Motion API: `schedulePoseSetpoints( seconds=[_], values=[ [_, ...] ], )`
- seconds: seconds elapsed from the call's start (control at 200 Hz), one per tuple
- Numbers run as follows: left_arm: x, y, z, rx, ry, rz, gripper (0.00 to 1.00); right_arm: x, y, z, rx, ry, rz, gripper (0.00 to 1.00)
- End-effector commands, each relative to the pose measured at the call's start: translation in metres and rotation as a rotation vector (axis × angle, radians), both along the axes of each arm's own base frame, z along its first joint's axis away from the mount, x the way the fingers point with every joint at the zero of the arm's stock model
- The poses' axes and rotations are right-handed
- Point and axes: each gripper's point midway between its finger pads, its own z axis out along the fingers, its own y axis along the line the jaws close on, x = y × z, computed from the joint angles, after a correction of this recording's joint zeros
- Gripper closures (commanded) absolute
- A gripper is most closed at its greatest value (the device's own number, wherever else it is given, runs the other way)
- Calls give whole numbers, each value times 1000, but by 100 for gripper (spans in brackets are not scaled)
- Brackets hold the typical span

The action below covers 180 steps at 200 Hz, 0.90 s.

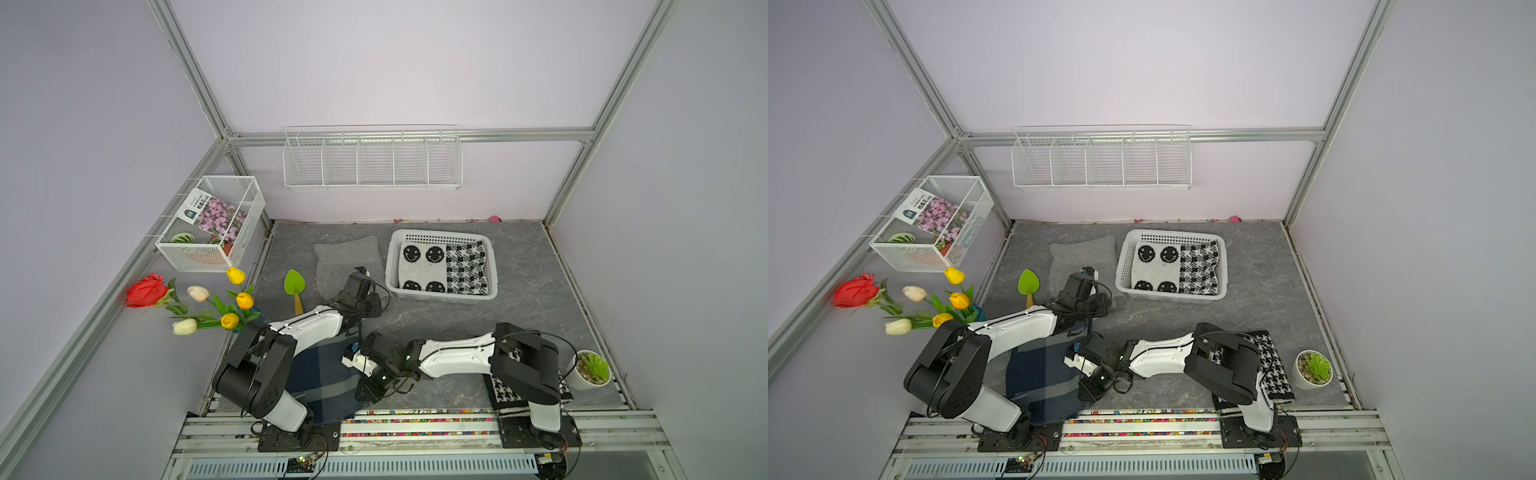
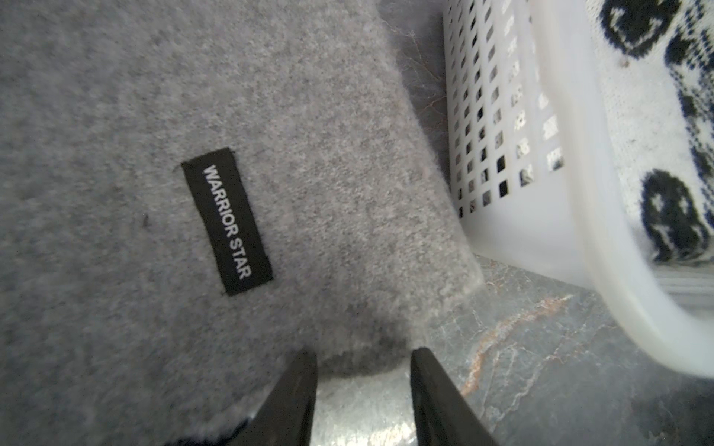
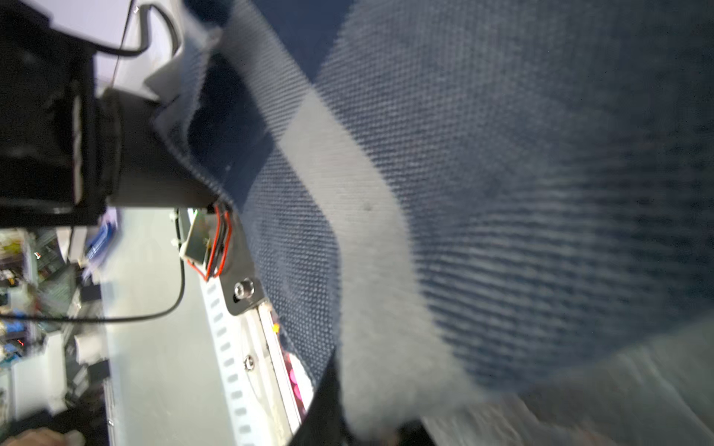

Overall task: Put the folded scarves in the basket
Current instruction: Move the scarf to the center of the board.

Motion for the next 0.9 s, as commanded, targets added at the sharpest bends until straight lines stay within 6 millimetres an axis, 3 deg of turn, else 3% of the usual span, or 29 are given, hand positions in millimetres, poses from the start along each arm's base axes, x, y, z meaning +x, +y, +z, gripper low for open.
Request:
schedulePoseSetpoints(
  seconds=[0.0,0.225,0.335,0.415,0.5,0.555,0.59,0.67,0.8,0.895],
  values=[
    [1,-3,8,-13,-20,-14,56,22,-36,-14,-76,3,-63,86],
    [-1,-2,18,-33,-43,-9,56,57,-138,-47,-299,23,-160,84],
    [-3,-6,19,-45,-38,-23,56,93,-189,-59,-369,49,-349,84],
    [-5,-9,21,-46,-41,-34,56,109,-206,-45,-389,-6,-396,80],
    [-7,-12,23,-44,-45,-46,56,139,-232,-24,-414,-136,-513,77],
    [-8,-14,24,-45,-45,-52,56,158,-252,-11,-448,-241,-593,63],
    [-9,-16,24,-46,-45,-59,56,163,-256,-4,-435,-282,-607,55],
    [-10,-20,21,-38,-36,-69,56,165,-253,8,-368,-312,-624,50],
    [-16,-19,16,-21,-23,-75,55,163,-256,27,-292,-340,-680,48],
    [-21,-12,17,-18,-33,-62,55,152,-247,34,-204,-325,-675,48]
  ],
)
